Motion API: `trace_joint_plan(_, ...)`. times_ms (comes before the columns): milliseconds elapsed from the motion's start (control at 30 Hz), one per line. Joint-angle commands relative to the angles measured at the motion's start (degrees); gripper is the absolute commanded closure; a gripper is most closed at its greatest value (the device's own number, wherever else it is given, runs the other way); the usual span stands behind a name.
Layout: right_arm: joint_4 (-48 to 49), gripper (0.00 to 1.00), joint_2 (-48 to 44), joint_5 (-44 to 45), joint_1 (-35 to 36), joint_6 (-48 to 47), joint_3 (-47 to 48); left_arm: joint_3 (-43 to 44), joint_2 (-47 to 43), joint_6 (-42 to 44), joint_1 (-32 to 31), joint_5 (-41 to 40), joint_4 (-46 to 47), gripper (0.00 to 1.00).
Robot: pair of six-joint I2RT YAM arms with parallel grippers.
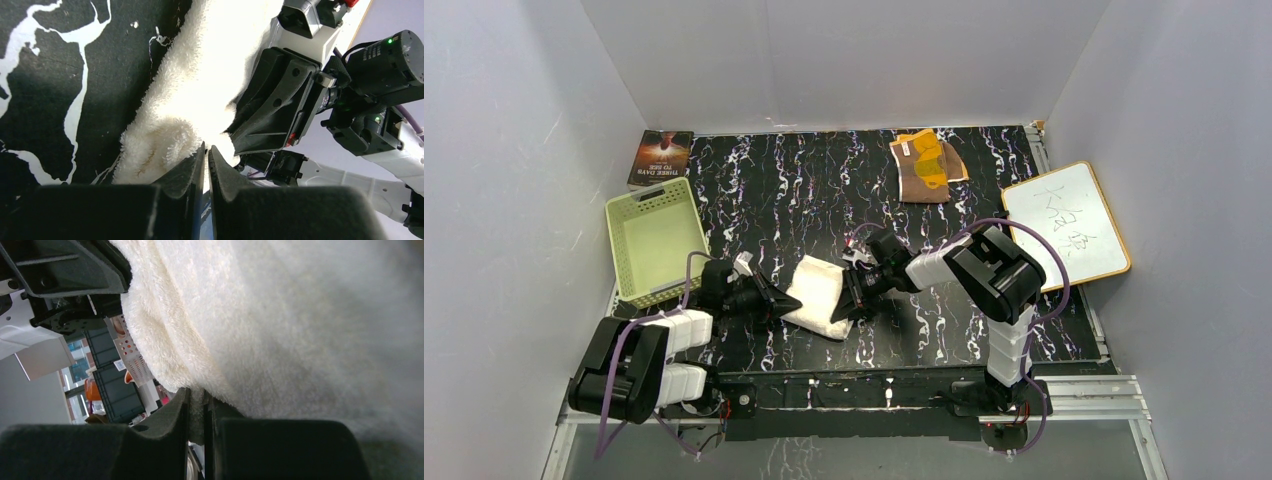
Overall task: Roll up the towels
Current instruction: Roll the towel at the center of the board.
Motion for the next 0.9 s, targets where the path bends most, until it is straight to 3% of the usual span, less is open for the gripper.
trace_joint_plan(0, -5.9, 0.95, 2.0, 10.48, -0.06, -5.2, 0.75, -0.15, 0.88, 4.53, -0.24, -4.1, -2.19, 0.94)
trace_joint_plan(133, -9.55, 0.69, 0.0, 15.05, -0.07, -7.88, 1.98, -0.75, 0.74, 6.23, -0.26, -5.49, -4.33, 0.99)
trace_joint_plan(200, -11.77, 0.64, -1.12, 17.02, -0.05, -9.45, 2.9, -1.27, 1.18, 6.56, -0.29, -5.76, -4.24, 1.0)
trace_joint_plan(400, -16.59, 0.58, -4.19, 23.65, -0.3, -13.28, 3.95, -2.41, 3.43, 7.46, -0.44, -5.98, -2.76, 1.0)
trace_joint_plan(567, -15.18, 0.56, -9.56, 23.58, -4.25, -13.43, 0.17, -2.03, 2.91, 8.73, -0.46, -6.82, -4.44, 1.0)
trace_joint_plan(767, -17.33, 0.53, -22.19, 32.74, -11.08, -19.4, -0.95, -2.06, 1.8, 9.31, -0.38, -7.58, -5.77, 1.0)
trace_joint_plan(867, -10.0, 0.49, -32.56, 39.73, -11.16, -20.12, -1.09, -1.91, 1.89, 9.57, -0.38, -7.63, -6.0, 1.0)
